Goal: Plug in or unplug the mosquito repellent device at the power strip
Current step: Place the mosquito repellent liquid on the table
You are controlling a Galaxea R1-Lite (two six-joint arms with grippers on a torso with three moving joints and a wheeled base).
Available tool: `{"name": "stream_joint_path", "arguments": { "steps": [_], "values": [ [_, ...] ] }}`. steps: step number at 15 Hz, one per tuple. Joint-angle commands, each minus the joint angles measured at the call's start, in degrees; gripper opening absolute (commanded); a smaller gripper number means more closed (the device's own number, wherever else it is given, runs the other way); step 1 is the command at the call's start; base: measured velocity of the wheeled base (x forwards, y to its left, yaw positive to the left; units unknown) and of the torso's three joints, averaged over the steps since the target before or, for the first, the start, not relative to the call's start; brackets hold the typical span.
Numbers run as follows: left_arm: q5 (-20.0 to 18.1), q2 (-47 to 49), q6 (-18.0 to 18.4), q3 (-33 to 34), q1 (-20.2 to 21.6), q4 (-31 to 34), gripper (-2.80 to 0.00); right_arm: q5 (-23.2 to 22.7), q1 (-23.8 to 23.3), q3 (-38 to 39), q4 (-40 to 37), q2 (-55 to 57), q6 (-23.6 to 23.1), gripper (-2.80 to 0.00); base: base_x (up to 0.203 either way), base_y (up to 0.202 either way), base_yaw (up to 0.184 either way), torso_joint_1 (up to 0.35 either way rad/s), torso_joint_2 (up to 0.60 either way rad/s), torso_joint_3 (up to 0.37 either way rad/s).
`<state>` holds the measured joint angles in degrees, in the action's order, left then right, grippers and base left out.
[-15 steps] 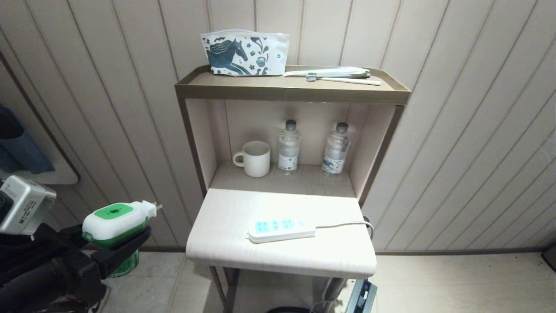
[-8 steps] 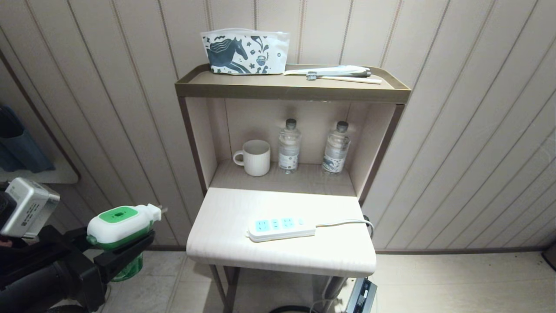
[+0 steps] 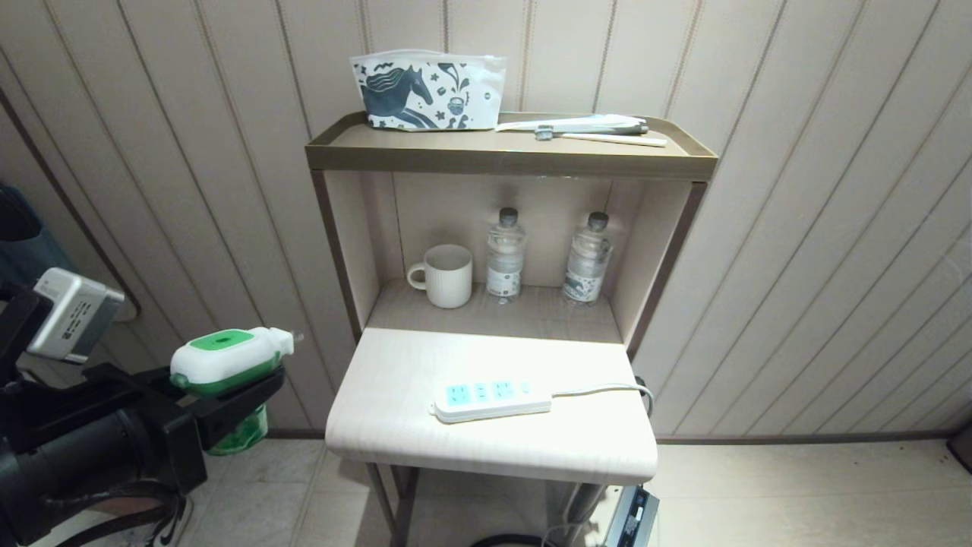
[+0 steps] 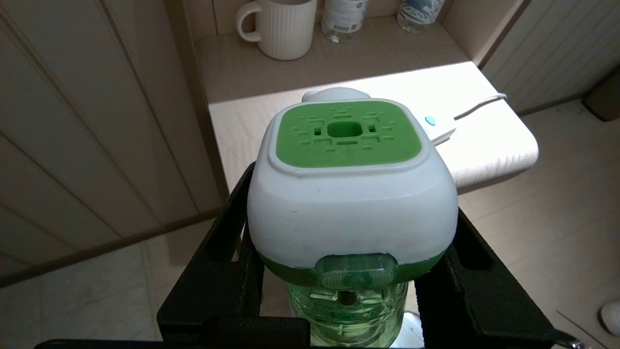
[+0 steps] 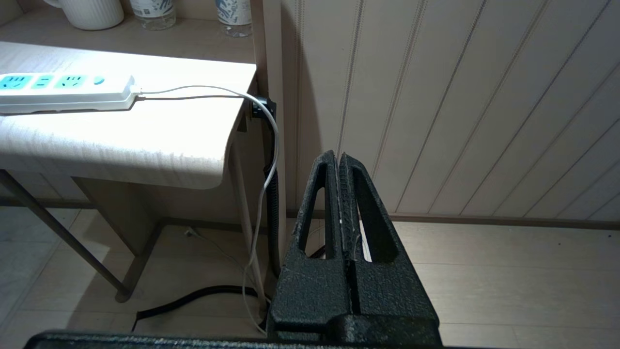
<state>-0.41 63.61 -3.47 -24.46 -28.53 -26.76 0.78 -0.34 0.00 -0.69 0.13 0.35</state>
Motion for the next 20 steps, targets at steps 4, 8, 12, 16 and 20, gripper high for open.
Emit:
{"name": "stream_joint_path", "arguments": {
  "steps": [4,8,12,16,20],
  "values": [
    [1.73,1.51,-0.4,0.11,0.14,-0.05,-2.8,0.02,-0.01,0.0,-0.01,0.04,0.01,-2.8,0.0,0.0,0.0,0.0,0.0,0.0],
    [2.35,1.54,-0.49,0.72,0.14,-0.14,-2.8,0.02,-0.01,0.0,-0.01,0.12,0.01,-2.8,0.0,0.0,0.0,0.0,0.0,0.0],
    [2.16,2.84,-0.58,0.46,0.14,-0.58,-2.8,0.02,-0.01,0.0,-0.01,0.13,0.09,-2.8,0.0,0.0,0.0,-0.065,0.14,0.074],
    [2.34,2.68,-1.61,-1.39,0.14,-1.0,-2.8,-0.07,-0.01,-0.01,0.16,0.13,-0.35,-2.8,0.0,0.0,0.0,-0.216,0.49,0.266],
    [3.64,2.31,-2.07,-4.38,0.14,-0.93,-2.8,-0.07,-0.01,-0.09,0.16,0.13,-0.26,-2.8,0.0,0.0,0.0,-0.22,0.52,0.29]
  ]
}}
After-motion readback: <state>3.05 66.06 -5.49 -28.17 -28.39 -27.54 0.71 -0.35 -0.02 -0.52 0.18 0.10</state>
